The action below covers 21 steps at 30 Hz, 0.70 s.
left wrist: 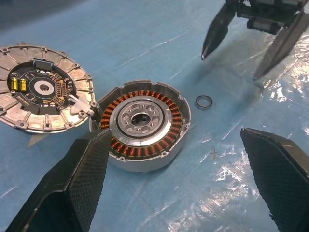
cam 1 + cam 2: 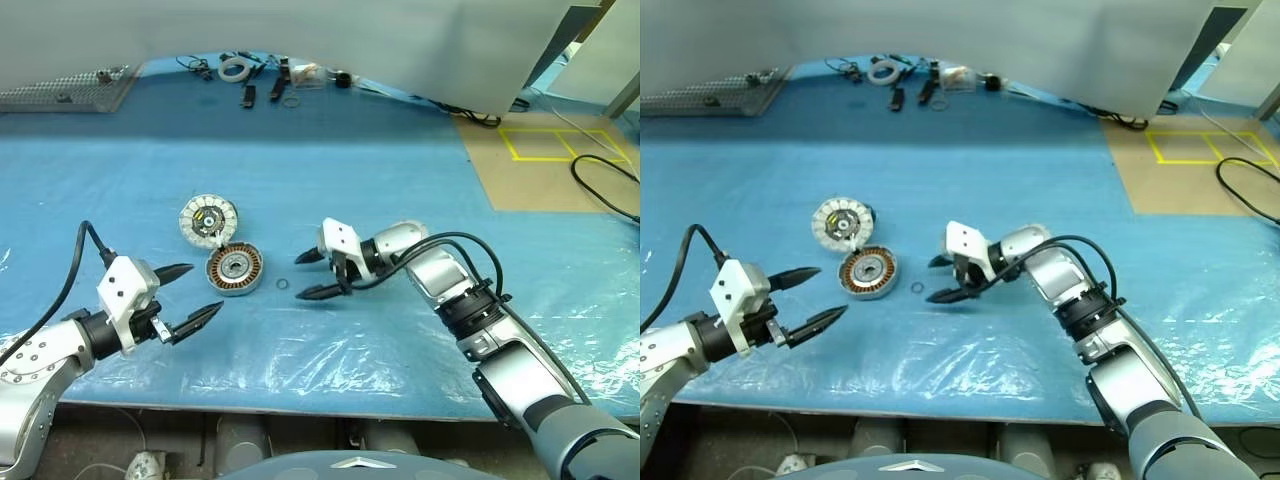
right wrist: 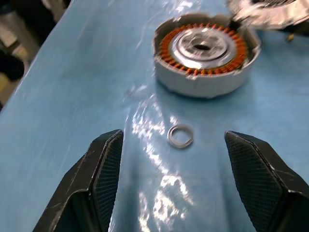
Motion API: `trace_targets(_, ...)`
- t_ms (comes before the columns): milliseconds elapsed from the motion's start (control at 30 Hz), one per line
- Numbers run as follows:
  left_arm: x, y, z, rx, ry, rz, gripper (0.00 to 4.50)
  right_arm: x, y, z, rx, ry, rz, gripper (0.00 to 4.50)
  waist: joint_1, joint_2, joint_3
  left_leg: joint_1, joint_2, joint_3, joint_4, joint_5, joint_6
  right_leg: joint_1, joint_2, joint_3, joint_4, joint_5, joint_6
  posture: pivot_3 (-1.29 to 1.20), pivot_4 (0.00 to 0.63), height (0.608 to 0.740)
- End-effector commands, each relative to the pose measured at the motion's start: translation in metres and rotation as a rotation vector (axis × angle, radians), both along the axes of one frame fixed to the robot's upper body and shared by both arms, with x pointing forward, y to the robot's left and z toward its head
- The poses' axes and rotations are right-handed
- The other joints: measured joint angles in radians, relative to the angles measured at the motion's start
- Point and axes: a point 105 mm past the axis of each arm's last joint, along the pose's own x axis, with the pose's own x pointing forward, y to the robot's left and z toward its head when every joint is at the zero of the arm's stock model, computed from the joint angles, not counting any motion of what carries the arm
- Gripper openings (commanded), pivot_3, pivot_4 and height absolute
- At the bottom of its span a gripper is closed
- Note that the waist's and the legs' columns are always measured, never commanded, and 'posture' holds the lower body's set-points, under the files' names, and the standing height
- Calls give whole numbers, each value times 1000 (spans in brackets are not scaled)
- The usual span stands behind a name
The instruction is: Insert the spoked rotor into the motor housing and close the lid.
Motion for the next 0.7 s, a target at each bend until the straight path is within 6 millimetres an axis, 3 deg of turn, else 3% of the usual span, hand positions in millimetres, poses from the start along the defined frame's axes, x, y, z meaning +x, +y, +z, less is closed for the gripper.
trace_targets(33, 0, -7, 4, -6, -30, -17, 4500, 8, 2, -1, 43, -22, -82, 3527, 1, 0, 0, 0, 0, 0, 0, 0, 0, 0, 0, 0, 0, 0, 0, 0, 150, 740)
trace_targets(333, -2, -12, -1, -18, -18, -26, 4500, 3, 11, -27, 42, 22, -139, 3527, 2, 0, 0, -2, 0, 0, -1, 0, 0, 0, 0, -1, -2, 2, 4, 0, 150, 740)
trace_targets(700, -1, -11, -1, -18, -24, -14, 4500, -2, 24, -44, 33, 67, -138, 3527, 0, 0, 0, -2, 0, 0, -1, 0, 0, 0, 0, -1, -2, 1, 1, 0, 150, 740)
